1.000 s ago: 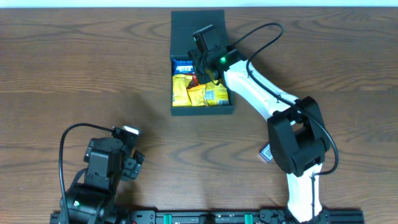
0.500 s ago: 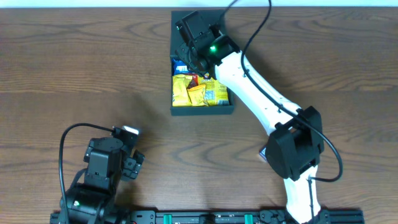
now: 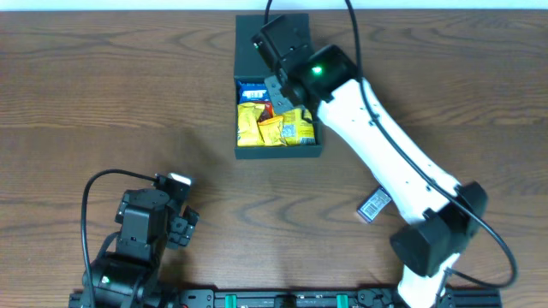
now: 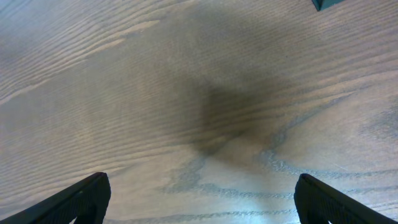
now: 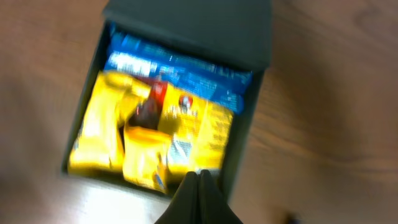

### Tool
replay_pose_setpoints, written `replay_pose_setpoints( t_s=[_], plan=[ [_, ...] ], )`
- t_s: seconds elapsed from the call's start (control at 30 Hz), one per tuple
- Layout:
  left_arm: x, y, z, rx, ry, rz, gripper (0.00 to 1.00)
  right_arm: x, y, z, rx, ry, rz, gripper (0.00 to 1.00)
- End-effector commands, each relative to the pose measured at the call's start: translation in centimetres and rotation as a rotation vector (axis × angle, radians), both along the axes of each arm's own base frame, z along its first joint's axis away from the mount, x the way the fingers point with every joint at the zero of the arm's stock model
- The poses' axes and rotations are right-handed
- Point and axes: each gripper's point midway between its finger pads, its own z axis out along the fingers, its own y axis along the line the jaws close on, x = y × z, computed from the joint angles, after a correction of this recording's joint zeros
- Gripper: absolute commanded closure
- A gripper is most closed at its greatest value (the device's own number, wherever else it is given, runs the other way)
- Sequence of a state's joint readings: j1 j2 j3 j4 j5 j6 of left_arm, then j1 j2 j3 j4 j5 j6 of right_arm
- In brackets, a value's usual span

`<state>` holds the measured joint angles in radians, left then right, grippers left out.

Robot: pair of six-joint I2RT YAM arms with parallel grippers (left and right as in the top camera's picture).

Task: Pack container
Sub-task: 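Release the blue bar and press it into the box, then withdraw the right gripper toward the eclipse mints tin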

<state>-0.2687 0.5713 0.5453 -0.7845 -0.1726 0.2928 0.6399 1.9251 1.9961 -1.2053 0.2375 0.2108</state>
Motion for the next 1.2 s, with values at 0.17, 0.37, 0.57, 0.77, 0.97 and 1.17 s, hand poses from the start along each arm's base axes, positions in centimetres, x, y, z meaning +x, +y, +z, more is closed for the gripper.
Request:
replay_pose_setpoints(
  t_s=[0.17,0.37,0.57,0.77,0.97,1.17],
  plan=[
    [0.0,0.4,0.1,0.017,-0.004,0.007,0.05,-7.4,0.4,4.3,0.011,0.073,0.494,0.99],
    [0.0,0.4,0.1,0.017,-0.004,0.007,0.05,-11.3,-2.3,3.3,0.007,0.066,0.532,0.98],
    [0.0,0.4,0.1,0.017,-0.004,0.007,0.05,-15.7,-4.9,4.0,0.142,-0.048,0.516,0.99],
    [0.0,0.4,0.1,0.017,-0.004,0.007,0.05,-16.3,-11.7,3.9,0.238,-0.068,0.144,0.99],
    [0.0,0.4,0.1,0.017,-0.004,0.007,0.05,-19.9,-17.5,3.1,0.253,-0.010,-0.097,0.93],
    [0.0,0.4,0.1,0.017,-0.004,0.007,0.05,-24.2,-20.8,1.5,0.269,0.130,-0.345,0.99]
  ],
)
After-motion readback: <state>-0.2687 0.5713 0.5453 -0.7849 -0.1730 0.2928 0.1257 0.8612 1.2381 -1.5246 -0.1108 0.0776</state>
